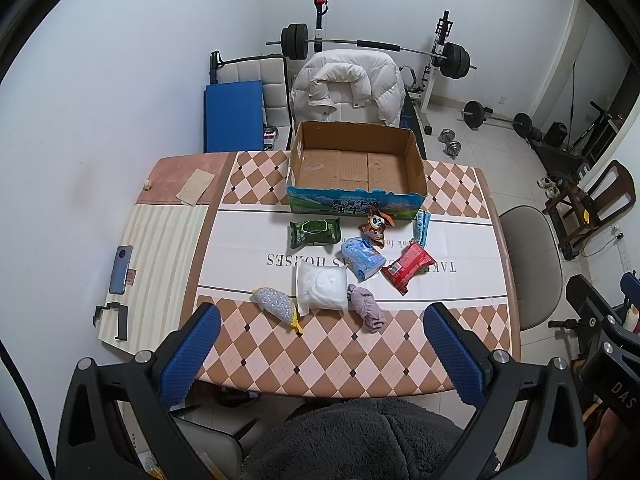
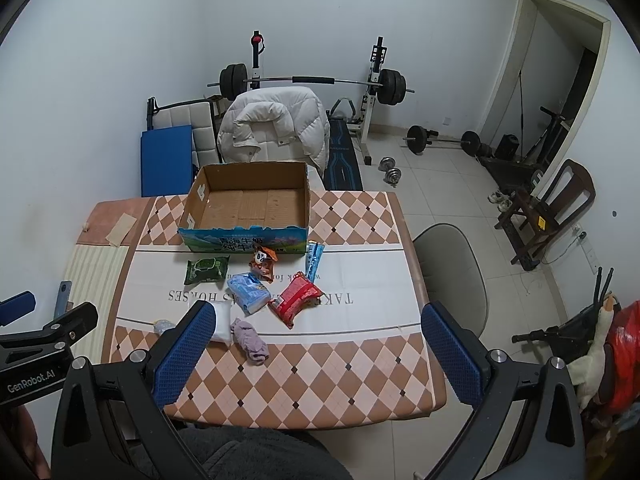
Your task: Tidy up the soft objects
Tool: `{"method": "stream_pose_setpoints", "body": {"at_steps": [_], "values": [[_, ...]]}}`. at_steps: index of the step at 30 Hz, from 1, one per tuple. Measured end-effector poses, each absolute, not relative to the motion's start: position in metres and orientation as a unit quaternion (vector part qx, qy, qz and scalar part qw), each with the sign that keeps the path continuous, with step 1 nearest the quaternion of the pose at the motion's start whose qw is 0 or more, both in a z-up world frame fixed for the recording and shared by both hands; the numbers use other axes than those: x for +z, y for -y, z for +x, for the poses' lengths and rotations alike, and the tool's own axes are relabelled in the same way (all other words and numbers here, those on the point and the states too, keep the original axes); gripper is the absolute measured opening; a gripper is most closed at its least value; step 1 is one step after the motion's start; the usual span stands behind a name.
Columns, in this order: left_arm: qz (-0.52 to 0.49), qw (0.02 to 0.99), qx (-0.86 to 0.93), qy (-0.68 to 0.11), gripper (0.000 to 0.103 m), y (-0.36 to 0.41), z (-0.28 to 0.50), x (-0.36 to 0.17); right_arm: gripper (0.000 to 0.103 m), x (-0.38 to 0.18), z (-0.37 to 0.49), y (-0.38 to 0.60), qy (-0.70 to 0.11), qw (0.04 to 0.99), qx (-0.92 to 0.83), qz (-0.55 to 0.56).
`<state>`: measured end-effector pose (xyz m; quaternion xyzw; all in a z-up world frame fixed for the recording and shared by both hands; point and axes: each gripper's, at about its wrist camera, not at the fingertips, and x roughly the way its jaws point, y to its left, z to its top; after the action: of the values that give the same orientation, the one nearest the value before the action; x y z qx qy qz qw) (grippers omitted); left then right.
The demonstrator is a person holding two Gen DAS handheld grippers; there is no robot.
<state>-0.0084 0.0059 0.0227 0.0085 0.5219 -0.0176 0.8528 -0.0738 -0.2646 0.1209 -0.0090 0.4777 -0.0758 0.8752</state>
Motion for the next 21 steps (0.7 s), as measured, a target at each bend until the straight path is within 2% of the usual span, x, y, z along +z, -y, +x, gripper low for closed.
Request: {"method": "stream_pose_setpoints", "body": {"at_steps": [21], "values": [[0.010,0.855,-0.017,-0.519,0.103,-0.0078,-0.0107,0.0236,0.103,0.1234,-0.0764,0.2644,-0.477,0.876,-0.074,-0.009]]}}
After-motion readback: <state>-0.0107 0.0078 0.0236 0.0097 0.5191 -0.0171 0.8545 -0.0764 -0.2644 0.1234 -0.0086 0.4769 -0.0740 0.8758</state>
